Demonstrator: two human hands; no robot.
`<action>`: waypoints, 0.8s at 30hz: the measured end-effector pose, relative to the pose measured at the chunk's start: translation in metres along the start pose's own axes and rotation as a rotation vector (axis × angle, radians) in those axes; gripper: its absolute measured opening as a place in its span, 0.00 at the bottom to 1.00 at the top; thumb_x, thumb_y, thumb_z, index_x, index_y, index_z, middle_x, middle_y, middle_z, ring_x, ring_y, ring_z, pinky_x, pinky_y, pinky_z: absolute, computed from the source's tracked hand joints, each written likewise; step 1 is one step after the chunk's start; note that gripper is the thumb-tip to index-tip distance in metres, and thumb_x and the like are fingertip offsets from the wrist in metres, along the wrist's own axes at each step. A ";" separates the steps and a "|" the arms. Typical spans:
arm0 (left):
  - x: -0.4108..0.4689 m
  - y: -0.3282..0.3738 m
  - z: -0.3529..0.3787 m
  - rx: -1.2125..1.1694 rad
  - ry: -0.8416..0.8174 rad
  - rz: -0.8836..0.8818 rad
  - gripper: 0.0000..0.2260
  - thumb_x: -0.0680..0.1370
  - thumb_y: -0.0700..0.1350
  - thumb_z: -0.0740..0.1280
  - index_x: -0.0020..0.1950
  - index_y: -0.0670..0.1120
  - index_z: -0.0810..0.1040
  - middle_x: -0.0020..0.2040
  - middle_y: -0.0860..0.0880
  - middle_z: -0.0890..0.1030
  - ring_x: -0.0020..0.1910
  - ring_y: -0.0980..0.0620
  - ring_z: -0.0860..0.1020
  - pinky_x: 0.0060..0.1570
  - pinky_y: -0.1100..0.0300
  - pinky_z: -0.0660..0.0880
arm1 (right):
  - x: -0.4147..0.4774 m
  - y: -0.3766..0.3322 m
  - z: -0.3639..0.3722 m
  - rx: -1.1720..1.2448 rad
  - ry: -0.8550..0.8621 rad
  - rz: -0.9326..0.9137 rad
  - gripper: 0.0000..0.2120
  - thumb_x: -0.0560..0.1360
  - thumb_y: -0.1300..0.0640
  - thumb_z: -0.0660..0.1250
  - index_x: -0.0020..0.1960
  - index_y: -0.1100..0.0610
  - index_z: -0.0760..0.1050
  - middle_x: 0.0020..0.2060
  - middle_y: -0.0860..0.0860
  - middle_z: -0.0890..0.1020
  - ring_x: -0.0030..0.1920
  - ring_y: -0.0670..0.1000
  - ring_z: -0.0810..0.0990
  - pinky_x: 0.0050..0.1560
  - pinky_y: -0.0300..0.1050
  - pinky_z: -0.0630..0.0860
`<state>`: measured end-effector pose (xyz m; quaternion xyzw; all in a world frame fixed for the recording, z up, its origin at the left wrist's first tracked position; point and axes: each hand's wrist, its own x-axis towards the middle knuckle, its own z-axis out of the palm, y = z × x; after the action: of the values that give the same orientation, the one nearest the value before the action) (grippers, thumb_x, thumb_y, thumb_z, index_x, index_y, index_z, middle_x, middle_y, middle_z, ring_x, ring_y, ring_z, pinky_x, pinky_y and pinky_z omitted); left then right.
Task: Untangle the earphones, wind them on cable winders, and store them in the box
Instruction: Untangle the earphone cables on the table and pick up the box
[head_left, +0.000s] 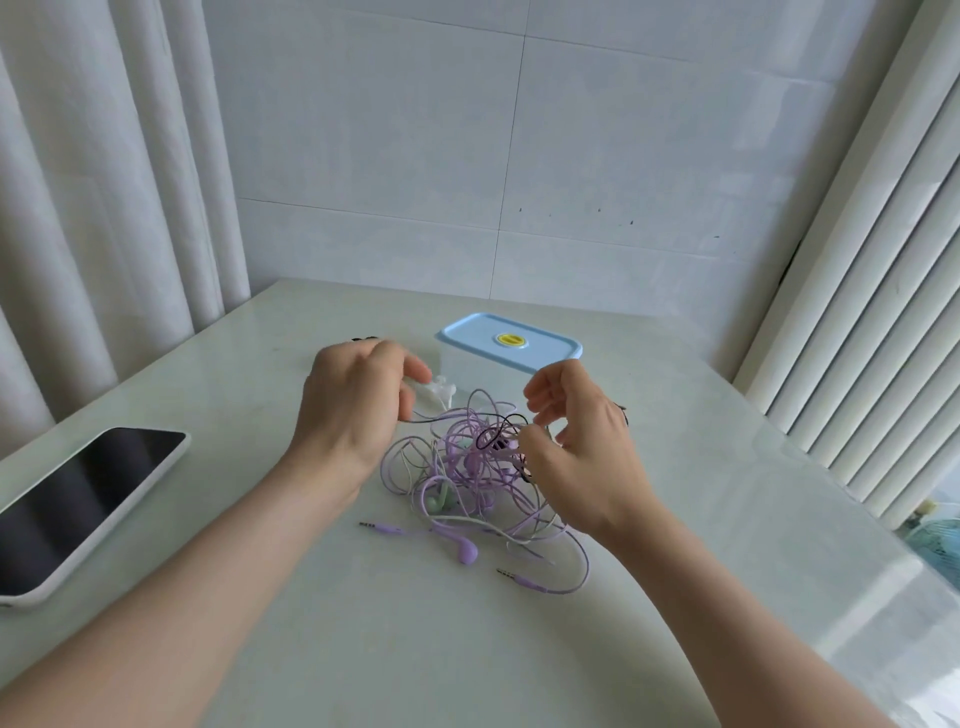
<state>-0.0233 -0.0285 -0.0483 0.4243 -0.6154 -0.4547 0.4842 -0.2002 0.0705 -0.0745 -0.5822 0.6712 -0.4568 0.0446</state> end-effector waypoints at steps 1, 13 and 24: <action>-0.001 0.002 -0.001 0.084 -0.055 -0.018 0.15 0.73 0.50 0.60 0.36 0.48 0.85 0.27 0.47 0.78 0.27 0.50 0.73 0.35 0.56 0.66 | 0.001 0.000 -0.001 0.025 -0.008 0.046 0.10 0.75 0.60 0.64 0.54 0.49 0.71 0.50 0.45 0.80 0.51 0.43 0.77 0.46 0.33 0.70; -0.016 -0.016 0.017 0.571 -0.214 0.362 0.20 0.68 0.72 0.73 0.45 0.57 0.82 0.37 0.53 0.79 0.38 0.58 0.77 0.38 0.61 0.71 | 0.007 0.005 -0.016 0.004 -0.255 0.239 0.15 0.66 0.47 0.69 0.52 0.47 0.78 0.40 0.47 0.86 0.44 0.48 0.85 0.51 0.53 0.83; -0.017 -0.022 0.017 0.674 0.016 0.422 0.04 0.75 0.51 0.73 0.42 0.53 0.81 0.31 0.57 0.79 0.36 0.51 0.77 0.36 0.57 0.75 | 0.013 0.015 -0.014 0.048 -0.113 0.151 0.08 0.79 0.56 0.73 0.57 0.48 0.80 0.36 0.48 0.86 0.34 0.44 0.82 0.41 0.41 0.76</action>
<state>-0.0355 -0.0141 -0.0753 0.4273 -0.8000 -0.1144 0.4053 -0.2236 0.0667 -0.0701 -0.5535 0.6985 -0.4344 0.1306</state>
